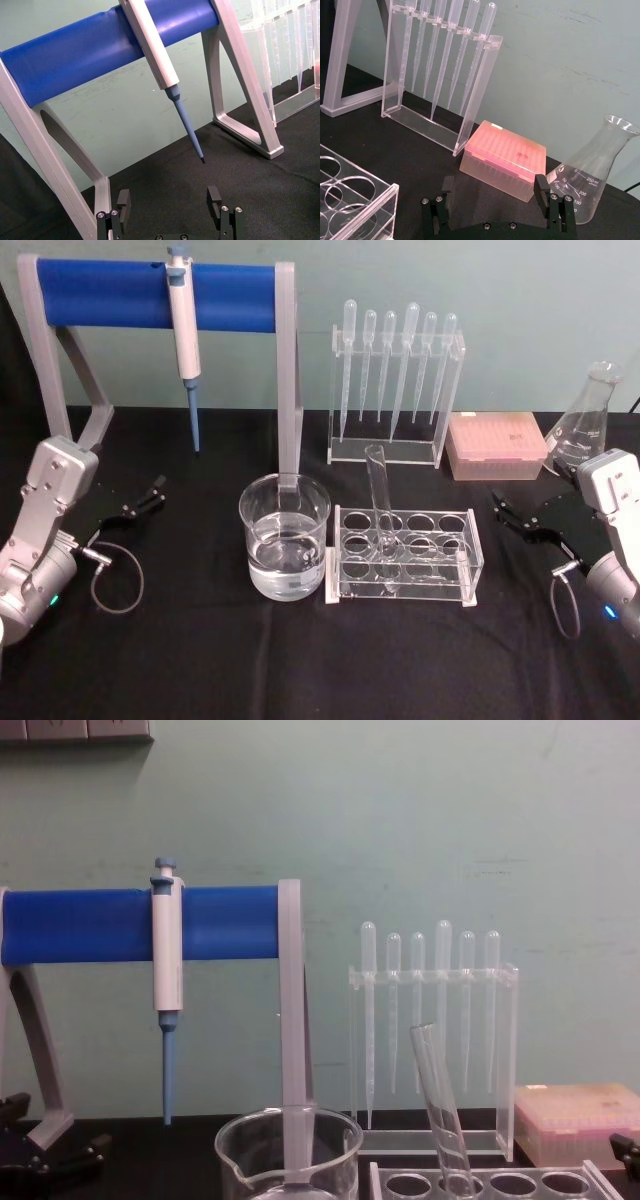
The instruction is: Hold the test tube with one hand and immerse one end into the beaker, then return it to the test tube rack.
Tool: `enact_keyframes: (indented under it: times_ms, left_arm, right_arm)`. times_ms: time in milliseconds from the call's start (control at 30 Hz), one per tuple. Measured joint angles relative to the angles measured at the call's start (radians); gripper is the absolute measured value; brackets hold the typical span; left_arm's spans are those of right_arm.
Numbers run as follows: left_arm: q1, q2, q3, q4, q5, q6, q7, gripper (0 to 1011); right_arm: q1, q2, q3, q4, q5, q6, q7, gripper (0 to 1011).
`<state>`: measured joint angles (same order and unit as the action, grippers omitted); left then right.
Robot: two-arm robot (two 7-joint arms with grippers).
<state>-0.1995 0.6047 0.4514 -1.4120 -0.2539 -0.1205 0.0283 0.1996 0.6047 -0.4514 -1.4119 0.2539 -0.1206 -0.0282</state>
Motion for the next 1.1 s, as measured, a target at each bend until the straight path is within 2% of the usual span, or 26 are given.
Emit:
enact_keyframes:
  times_ms: [1100]
  left_arm:
    - [0.000,0.000,0.000,0.000,0.000,0.000,0.000,1000]
  right_arm:
    - [0.000,0.000,0.000,0.000,0.000,0.000,0.000,1002]
